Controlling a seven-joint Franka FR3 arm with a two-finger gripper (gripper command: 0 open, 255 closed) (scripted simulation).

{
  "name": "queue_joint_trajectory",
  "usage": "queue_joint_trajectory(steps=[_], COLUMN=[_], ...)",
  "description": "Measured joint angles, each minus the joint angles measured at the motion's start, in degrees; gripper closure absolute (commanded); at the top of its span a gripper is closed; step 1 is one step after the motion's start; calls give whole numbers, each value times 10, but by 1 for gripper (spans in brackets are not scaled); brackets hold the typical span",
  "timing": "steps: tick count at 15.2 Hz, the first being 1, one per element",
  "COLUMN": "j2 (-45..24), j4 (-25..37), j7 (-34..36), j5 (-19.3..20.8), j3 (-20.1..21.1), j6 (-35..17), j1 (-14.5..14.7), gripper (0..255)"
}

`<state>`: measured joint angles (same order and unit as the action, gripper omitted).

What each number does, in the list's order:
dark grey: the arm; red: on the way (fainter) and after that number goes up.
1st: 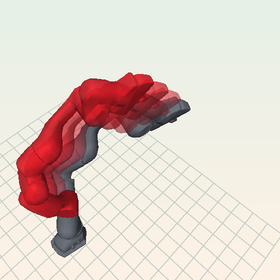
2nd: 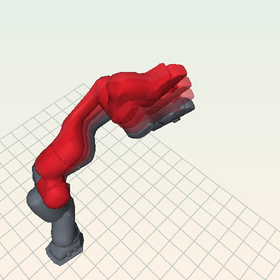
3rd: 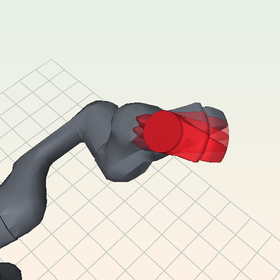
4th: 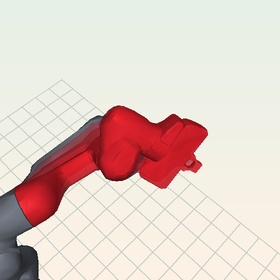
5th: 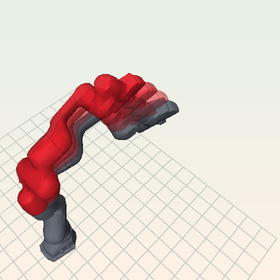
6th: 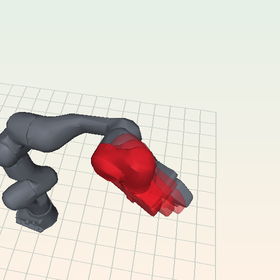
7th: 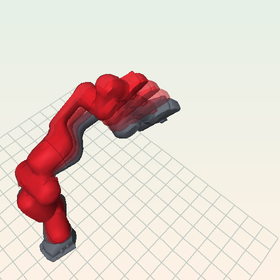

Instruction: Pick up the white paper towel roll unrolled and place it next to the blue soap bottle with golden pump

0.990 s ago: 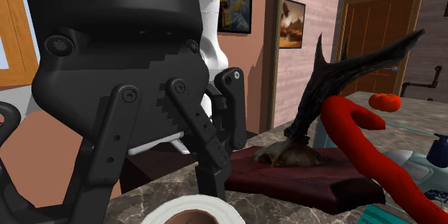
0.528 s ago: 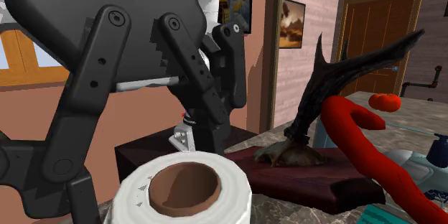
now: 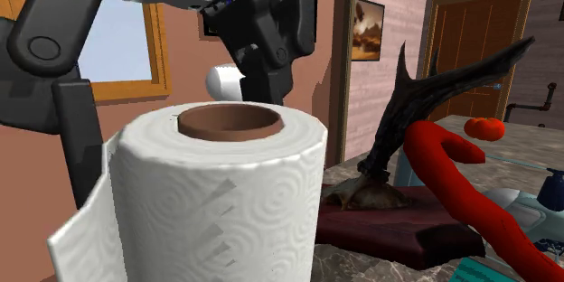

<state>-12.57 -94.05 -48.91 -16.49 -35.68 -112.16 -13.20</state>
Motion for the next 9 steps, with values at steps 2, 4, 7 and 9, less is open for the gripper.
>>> queue_joint_trajectory(steps=[2, 4, 7, 9], j2=[2, 3, 1, 0], j4=[12, 26, 54, 68], j7=[3, 6, 10, 11], j5=[2, 4, 4, 5], j3=[-1, -1, -2, -3], j6=[13, 28, 53, 68], j1=[-1, -1, -4, -6], gripper=[255, 255, 255, 255])
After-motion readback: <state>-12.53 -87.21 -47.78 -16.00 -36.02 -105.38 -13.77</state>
